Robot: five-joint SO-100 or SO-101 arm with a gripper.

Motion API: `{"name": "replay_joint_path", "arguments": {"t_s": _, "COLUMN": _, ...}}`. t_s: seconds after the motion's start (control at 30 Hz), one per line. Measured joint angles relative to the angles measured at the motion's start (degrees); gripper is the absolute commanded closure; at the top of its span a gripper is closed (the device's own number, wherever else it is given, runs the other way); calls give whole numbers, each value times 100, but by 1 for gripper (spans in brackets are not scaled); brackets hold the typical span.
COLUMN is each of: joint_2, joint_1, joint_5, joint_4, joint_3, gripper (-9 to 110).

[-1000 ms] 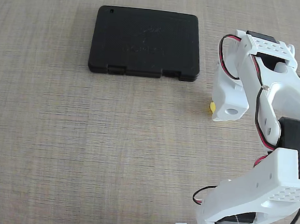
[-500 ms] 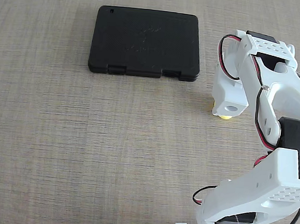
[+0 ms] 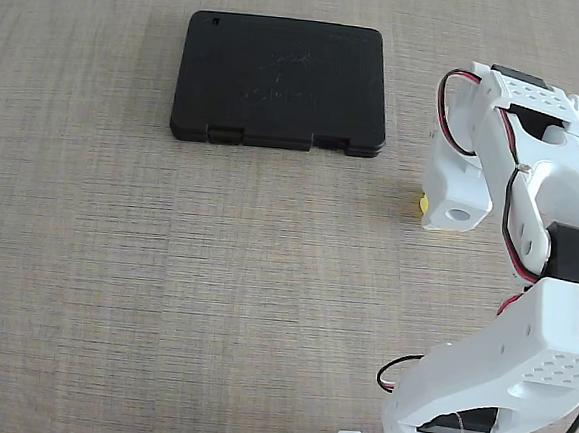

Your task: Grasp a duck and put it on the black surface.

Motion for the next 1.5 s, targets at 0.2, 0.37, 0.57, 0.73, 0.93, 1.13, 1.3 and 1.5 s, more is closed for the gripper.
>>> {"name": "replay_joint_path", "arguments": {"t_s": 0.2, "joint_2": -114, "joint_1": 272, "joint_5": 0, "joint_4": 0, "joint_3": 0, "gripper": 72}}
{"name": "replay_joint_path", "arguments": {"t_s": 0.37, "joint_2": -114, "joint_1": 264, "joint_5": 0, "joint_4": 0, "joint_3": 0, "gripper": 85}}
{"name": "replay_joint_path", "arguments": {"t_s": 0.57, "joint_2": -97, "joint_1": 264, "joint_5": 0, "joint_4": -53, "joint_3": -18, "gripper": 95}}
{"name": "replay_joint_path", "arguments": {"t_s": 0.73, "joint_2": -88, "joint_1": 255, "joint_5": 0, "joint_4": -44, "joint_3": -53, "gripper": 96}}
{"name": "replay_joint_path", "arguments": {"t_s": 0.93, "joint_2": -105, "joint_1": 264, "joint_5": 0, "joint_4": 264, "joint_3": -220, "gripper": 96}}
{"name": "replay_joint_path", "arguments": {"t_s": 1.13, "joint_2": 334, "joint_1": -246, "joint_5": 18, "joint_4": 1424, "joint_3": -1362, "gripper": 96}}
{"name": "replay_joint_path", "arguments": {"t_s": 1.3, "joint_2": 413, "joint_1": -1169, "joint_5": 26, "joint_4": 2197, "joint_3": -2760, "gripper": 96}}
{"name": "replay_joint_path", "arguments": {"t_s": 1.5, "joint_2": -360, "joint_1": -2021, "joint_5": 26, "joint_4": 2329, "joint_3": -4069, "gripper": 96}}
